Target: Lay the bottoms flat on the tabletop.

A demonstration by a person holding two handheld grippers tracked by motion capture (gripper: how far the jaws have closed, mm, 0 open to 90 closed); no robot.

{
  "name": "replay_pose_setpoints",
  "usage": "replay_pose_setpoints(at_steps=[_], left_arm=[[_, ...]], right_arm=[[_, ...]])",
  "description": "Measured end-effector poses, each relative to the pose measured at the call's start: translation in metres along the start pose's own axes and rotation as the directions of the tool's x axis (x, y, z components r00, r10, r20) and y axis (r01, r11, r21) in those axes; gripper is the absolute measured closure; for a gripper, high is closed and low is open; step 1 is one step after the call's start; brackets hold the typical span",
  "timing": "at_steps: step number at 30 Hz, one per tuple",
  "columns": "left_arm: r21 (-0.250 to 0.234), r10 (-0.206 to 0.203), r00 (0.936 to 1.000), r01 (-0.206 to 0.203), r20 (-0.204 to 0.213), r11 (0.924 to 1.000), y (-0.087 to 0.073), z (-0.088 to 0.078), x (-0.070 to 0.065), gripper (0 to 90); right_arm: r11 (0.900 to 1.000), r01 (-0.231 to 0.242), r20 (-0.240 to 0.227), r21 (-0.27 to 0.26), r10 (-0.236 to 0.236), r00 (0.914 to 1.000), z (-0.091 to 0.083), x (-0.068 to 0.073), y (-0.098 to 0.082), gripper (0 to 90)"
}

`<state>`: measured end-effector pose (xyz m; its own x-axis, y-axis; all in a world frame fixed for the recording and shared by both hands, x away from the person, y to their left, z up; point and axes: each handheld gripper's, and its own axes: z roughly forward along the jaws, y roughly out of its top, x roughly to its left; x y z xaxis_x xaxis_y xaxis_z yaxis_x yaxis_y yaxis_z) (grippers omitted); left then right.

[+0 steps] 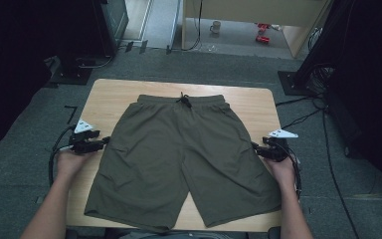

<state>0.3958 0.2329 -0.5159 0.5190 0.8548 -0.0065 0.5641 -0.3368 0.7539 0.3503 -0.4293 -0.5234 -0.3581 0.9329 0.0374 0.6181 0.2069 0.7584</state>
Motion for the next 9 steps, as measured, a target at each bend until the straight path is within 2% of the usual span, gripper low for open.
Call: replay_pose_setpoints(at_steps=[1,2,3,4,9], left_arm=[[0.000,0.000,1.0000,0.000,0.000,1.0000,0.0000,0.0000,0.0000,40.4],[0.004,-0.008,0.9999,0.008,-0.012,1.0000,0.0002,0.0006,-0.0009,37.7],[0.004,-0.008,0.9999,0.008,-0.012,1.0000,0.0002,0.0006,-0.0009,36.1],[0.007,-0.012,0.9998,0.012,-0.017,0.9999,0.0003,0.0008,-0.0011,35.0],[0.013,-0.027,0.9991,0.028,-0.034,0.9995,0.0010,0.0021,-0.0018,29.0]], right_arm=[[1.000,0.000,0.000,0.000,0.000,1.0000,0.0000,0.0000,0.0000,37.7],[1.000,0.009,-0.003,0.011,-0.009,1.0000,0.0008,0.0036,0.0001,29.0],[1.000,0.009,-0.003,0.011,-0.009,1.0000,0.0008,0.0036,0.0001,29.0],[1.000,0.004,0.002,0.019,-0.004,1.0000,0.0011,0.0054,-0.0002,23.5],[0.999,-0.019,0.030,0.031,0.018,0.9994,0.0016,0.0055,-0.0003,15.8]])
